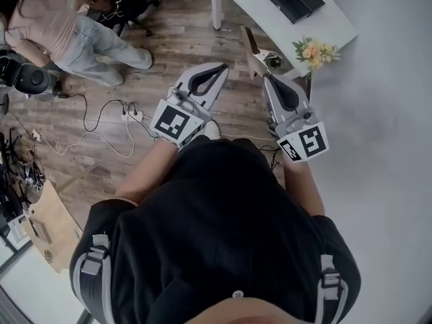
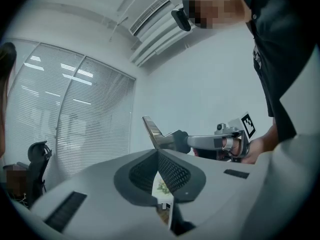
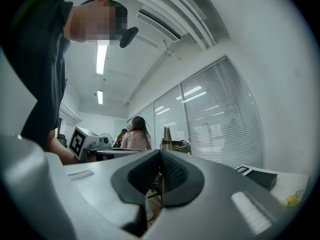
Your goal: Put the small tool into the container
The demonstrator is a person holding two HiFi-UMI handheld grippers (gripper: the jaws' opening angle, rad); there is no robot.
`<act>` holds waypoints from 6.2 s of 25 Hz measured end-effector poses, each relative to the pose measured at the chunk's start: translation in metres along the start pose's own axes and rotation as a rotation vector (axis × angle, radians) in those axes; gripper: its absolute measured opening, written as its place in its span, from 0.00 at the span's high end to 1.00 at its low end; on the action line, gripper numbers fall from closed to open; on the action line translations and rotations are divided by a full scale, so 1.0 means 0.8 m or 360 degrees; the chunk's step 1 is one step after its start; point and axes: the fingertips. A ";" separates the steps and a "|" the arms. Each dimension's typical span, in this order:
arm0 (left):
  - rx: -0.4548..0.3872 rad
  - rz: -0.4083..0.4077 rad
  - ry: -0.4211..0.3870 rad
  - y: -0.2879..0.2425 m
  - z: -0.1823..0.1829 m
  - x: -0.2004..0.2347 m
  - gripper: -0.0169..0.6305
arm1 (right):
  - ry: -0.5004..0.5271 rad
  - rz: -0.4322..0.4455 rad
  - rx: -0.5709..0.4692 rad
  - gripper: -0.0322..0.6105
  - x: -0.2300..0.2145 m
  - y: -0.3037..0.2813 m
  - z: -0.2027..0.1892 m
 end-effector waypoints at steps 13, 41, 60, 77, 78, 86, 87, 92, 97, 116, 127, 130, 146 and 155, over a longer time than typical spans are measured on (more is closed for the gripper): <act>-0.0014 0.0014 0.0043 0.003 -0.003 0.088 0.96 | 0.0019 -0.0020 0.0042 0.93 -0.004 -0.078 0.022; 0.0062 0.0022 0.0045 -0.207 0.030 0.210 0.96 | -0.0051 -0.0012 0.0067 0.93 -0.238 -0.179 0.017; 0.0123 -0.0023 0.0021 -0.347 0.055 0.232 0.96 | -0.0188 -0.0150 0.0147 0.93 -0.389 -0.174 -0.001; 0.0141 -0.0417 -0.0135 -0.504 0.061 0.312 0.96 | -0.0383 -0.0529 0.0379 0.93 -0.530 -0.234 -0.048; 0.0145 -0.0456 -0.0142 -0.515 0.063 0.319 0.96 | -0.0396 -0.0555 0.0408 0.93 -0.540 -0.241 -0.051; 0.0257 -0.0763 -0.0212 -0.604 0.050 0.373 0.96 | -0.0496 -0.0774 0.0709 0.93 -0.619 -0.298 -0.124; 0.0273 -0.0797 -0.0223 -0.616 0.047 0.381 0.96 | -0.0500 -0.0797 0.0767 0.93 -0.629 -0.305 -0.136; 0.0213 -0.0943 -0.0209 -0.667 0.038 0.410 0.96 | -0.0518 -0.0862 0.0999 0.93 -0.675 -0.337 -0.192; 0.0244 -0.1068 -0.0189 -0.699 0.016 0.421 0.96 | -0.0570 -0.0910 0.1183 0.93 -0.691 -0.353 -0.241; 0.0355 -0.1220 -0.0207 -0.750 -0.040 0.425 0.96 | -0.0633 -0.0857 0.1491 0.93 -0.733 -0.382 -0.335; 0.0368 -0.1230 -0.0200 -0.765 -0.039 0.428 0.96 | -0.0671 -0.0787 0.1563 0.93 -0.735 -0.390 -0.372; 0.0371 -0.1230 -0.0194 -0.766 -0.037 0.426 0.96 | -0.0683 -0.0764 0.1581 0.93 -0.735 -0.390 -0.387; 0.0423 -0.1213 -0.0198 -0.766 -0.034 0.427 0.96 | -0.0614 -0.1058 0.1504 0.80 -0.770 -0.360 -0.347; 0.0327 -0.1301 -0.0247 -0.748 0.019 0.403 0.96 | -0.0588 -0.1238 0.0916 0.83 -0.743 -0.346 -0.191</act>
Point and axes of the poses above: the fingertips, and each gripper's own axes: y backward along the fingers, x to its left, z out of its top, and after that the axes turned 15 degrees about x, right-handed
